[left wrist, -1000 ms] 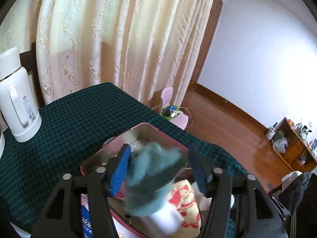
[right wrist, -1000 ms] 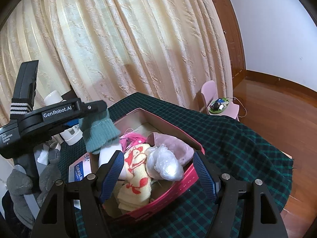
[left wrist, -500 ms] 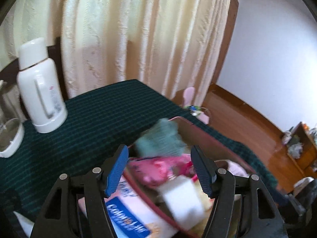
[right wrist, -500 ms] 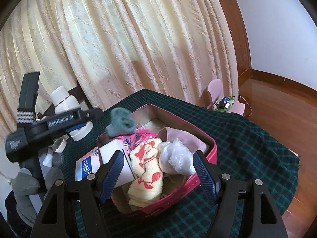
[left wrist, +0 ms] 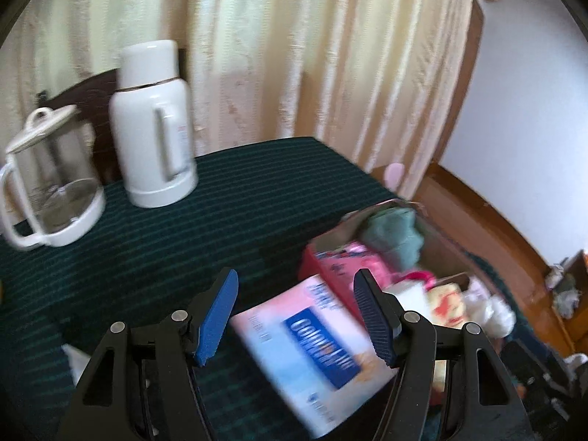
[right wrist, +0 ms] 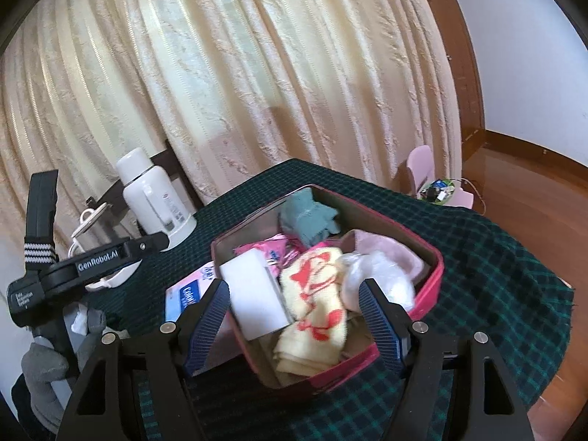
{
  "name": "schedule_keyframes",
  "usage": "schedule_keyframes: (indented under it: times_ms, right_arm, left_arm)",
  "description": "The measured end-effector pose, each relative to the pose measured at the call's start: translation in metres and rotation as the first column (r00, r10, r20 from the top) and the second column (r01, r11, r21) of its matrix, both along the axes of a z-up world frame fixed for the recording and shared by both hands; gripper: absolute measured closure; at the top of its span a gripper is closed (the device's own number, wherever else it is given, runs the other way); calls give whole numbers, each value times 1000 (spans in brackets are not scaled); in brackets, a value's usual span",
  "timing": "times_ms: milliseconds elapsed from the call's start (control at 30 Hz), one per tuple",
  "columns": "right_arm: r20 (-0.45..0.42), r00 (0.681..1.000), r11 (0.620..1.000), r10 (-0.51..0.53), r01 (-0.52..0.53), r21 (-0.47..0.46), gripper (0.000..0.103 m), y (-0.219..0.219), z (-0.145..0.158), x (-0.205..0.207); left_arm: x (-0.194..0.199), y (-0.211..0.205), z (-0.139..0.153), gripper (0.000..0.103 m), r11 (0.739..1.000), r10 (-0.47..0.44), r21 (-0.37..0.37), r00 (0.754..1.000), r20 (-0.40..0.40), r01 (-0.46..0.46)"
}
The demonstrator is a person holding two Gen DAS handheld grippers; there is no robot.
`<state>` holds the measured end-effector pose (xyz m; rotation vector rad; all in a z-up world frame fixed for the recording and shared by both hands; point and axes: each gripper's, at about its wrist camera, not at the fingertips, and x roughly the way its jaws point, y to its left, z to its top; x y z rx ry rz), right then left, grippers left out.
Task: Organize soft objects
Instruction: 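Grasp the black hair tie with the left gripper while the right moves to the grey pouch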
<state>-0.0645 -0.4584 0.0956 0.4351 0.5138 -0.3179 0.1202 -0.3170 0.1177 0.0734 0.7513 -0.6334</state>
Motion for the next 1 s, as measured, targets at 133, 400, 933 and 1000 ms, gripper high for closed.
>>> schedule_keyframes:
  times_ms: [133,400,933,1000]
  right_arm:
    - [-8,999,999,34,-34,12,26,9,-2,7]
    - [-14,994,994,108,-108,-2,26,34,-1,20]
    - [-65,938,934,341,-346,-86,24,104,3,51]
    - [-70,928,924,366,-371,-91,24,111,3,56]
  left_arm:
    - [-5,23,-8,36,998,53,34,999,-2,-53]
    - [0,80,-18,32,986,164,33,986,-27,-163]
    - [42,198,-40,30,918,393,84,916,-78,-387]
    - [51,209,-44,30,912,408,93,908,-96,-400]
